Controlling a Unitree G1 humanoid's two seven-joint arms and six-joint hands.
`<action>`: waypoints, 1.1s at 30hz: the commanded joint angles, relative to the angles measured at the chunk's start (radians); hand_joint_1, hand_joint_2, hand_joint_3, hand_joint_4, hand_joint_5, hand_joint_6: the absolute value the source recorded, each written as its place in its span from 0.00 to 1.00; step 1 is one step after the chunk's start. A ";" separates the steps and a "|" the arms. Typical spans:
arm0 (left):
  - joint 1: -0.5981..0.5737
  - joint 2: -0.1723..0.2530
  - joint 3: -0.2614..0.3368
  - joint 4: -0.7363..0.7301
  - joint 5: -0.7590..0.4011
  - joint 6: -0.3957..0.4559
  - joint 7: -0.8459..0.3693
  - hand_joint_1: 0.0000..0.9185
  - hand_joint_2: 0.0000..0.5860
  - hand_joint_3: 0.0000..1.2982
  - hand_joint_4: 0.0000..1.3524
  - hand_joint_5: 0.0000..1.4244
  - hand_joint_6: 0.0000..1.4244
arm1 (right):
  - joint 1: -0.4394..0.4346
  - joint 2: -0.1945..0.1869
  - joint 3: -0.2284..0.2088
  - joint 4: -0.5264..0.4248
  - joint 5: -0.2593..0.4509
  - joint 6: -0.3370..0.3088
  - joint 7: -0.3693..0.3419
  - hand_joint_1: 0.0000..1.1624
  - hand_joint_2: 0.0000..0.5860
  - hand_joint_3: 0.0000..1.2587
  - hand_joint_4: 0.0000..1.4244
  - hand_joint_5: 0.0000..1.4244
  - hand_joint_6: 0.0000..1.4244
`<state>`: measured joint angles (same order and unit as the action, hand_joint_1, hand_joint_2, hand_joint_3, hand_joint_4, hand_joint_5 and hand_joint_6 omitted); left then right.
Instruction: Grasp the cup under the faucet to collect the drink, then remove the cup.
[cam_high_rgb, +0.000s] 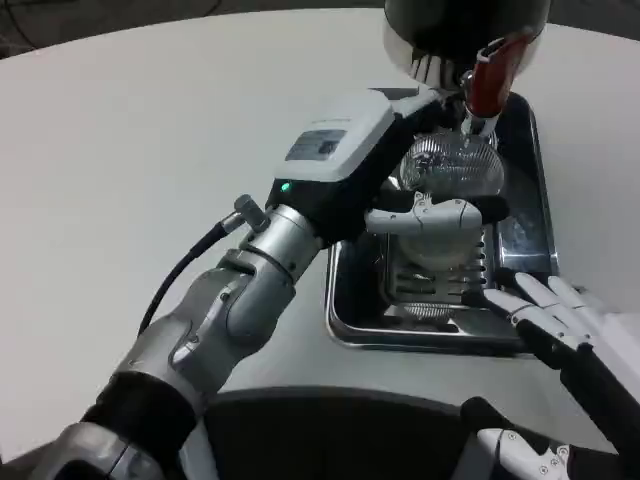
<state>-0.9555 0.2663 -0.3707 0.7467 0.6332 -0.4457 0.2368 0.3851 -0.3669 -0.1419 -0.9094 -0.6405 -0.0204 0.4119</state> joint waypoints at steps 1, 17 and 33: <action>0.040 0.014 0.016 -0.055 -0.018 -0.027 -0.001 0.15 0.12 0.14 0.07 0.23 0.50 | 0.007 -0.003 0.007 0.000 0.009 0.004 0.010 0.28 0.69 0.12 0.02 0.00 0.00; 0.210 0.068 0.106 -0.295 -0.069 -0.021 -0.038 0.16 0.13 0.18 0.10 0.28 0.55 | 0.008 0.000 0.019 0.001 0.010 0.009 0.009 0.28 0.69 0.13 0.02 0.00 0.00; 0.404 0.109 0.281 -0.660 -0.273 -0.012 -0.165 0.06 0.18 0.22 0.23 0.34 0.59 | 0.001 0.009 0.026 -0.005 0.011 0.018 0.000 0.28 0.69 0.13 0.02 0.00 0.00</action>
<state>-0.5779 0.3682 -0.1137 0.1376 0.4006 -0.4572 0.1061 0.3776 -0.3625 -0.1144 -0.9098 -0.6404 -0.0060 0.4140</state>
